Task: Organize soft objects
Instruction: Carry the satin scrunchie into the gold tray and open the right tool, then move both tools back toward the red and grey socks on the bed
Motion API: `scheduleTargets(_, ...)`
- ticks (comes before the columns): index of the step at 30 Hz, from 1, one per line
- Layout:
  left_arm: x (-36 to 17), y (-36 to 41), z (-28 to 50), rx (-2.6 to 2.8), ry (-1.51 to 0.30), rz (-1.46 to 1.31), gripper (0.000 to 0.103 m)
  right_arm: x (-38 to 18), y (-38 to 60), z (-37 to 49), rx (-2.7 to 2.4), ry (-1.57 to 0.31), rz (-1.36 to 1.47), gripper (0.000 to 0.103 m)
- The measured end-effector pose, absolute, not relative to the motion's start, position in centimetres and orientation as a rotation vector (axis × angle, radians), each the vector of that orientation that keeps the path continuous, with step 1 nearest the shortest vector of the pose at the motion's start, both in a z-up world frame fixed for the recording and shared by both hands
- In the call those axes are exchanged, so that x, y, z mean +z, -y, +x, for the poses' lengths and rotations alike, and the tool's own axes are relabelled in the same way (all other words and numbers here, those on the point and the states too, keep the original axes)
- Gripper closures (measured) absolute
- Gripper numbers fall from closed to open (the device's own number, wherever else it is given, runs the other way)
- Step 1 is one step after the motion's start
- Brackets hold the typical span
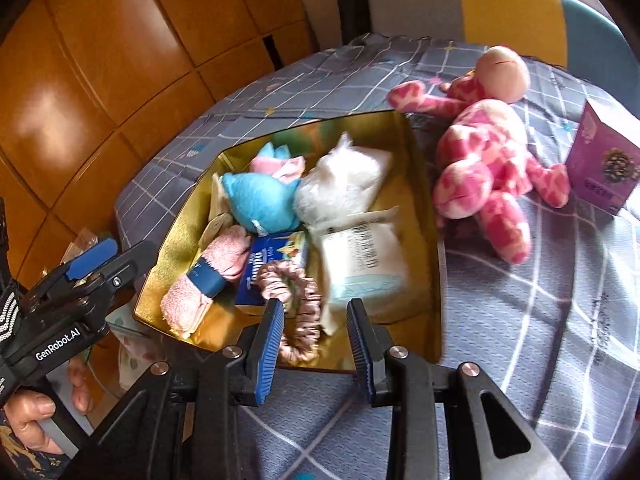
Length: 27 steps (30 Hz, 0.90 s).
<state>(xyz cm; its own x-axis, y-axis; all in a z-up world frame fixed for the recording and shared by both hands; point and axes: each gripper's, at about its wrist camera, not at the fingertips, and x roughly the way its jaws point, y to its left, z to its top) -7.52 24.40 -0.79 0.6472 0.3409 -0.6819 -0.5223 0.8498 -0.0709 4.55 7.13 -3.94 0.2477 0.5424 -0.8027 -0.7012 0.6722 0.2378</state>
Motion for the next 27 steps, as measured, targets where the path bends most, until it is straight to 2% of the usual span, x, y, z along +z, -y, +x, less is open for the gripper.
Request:
scheduleTargets(15,0.0,-21.1,-5.9,0.414,-0.727,-0.199,0.018,-2.0,4.1,8.4,0.594,-0.944,-0.134,0.07)
scheduleTargets(27,1.6,-15.1,-0.7,0.178,-0.752,-0.128,0.018,1.3,23.1,13.6,0.136,-0.844,0.126,0.068)
